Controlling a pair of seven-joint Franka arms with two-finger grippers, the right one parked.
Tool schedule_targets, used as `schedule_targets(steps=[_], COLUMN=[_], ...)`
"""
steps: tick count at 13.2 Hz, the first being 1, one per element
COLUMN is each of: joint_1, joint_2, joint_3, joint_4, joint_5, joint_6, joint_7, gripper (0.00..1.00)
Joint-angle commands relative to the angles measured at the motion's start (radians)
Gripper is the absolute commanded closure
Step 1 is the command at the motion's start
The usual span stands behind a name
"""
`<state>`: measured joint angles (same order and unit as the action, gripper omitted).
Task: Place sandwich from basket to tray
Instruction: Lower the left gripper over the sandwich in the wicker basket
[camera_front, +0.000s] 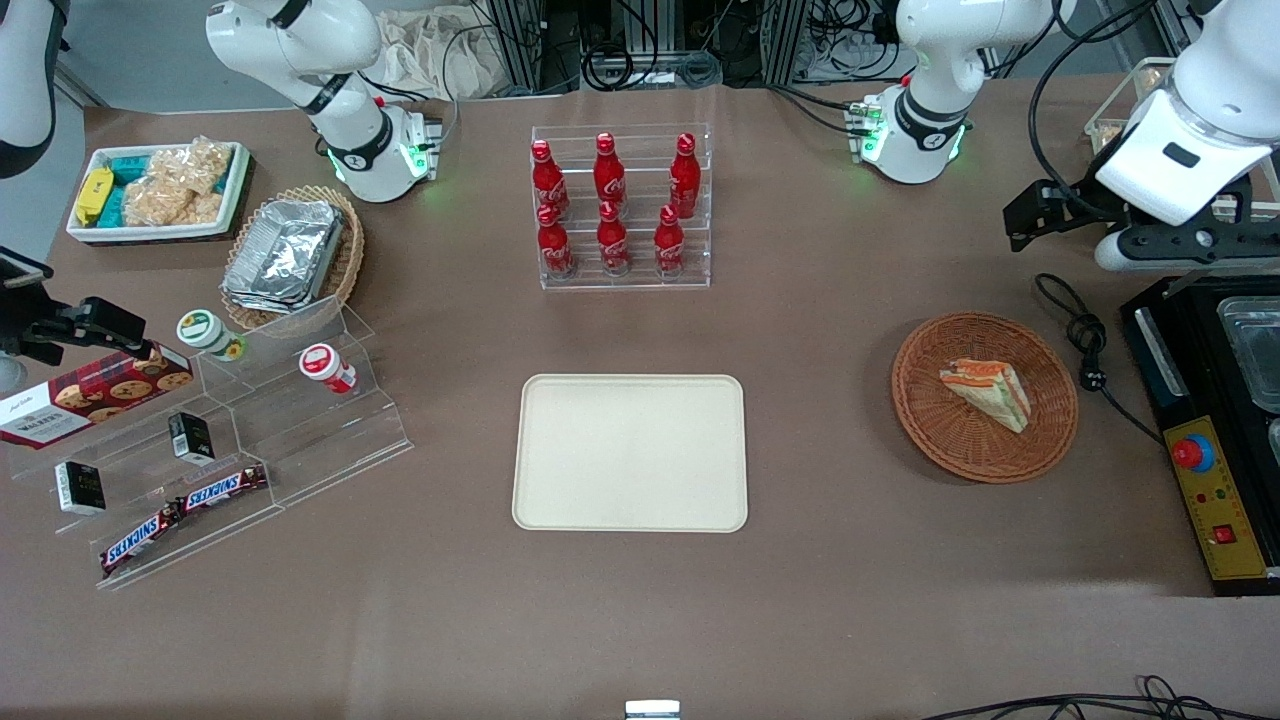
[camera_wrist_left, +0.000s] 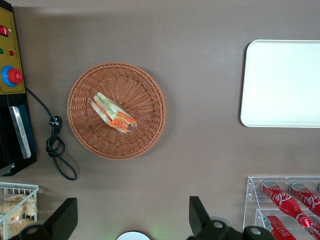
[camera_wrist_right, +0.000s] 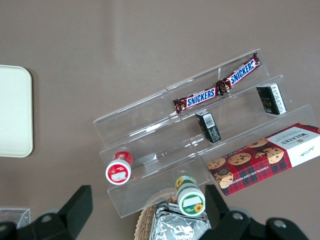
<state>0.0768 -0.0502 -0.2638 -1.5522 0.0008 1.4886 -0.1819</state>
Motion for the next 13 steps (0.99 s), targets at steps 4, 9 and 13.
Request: schedule_targets(steps=[4, 9, 13], joint_1=[0.029, 0.129, 0.167], joint_2=[0.018, 0.003, -0.036], joint_3=[0.005, 0.008, 0.008], joint_4=[0.009, -0.118, -0.362], joint_5=[-0.005, -0.059, -0.058], joint_6=[-0.031, 0.036, 0.263], joint_7=[-0.079, -0.180, -0.351], gripper=[0.00, 0.00, 0.00])
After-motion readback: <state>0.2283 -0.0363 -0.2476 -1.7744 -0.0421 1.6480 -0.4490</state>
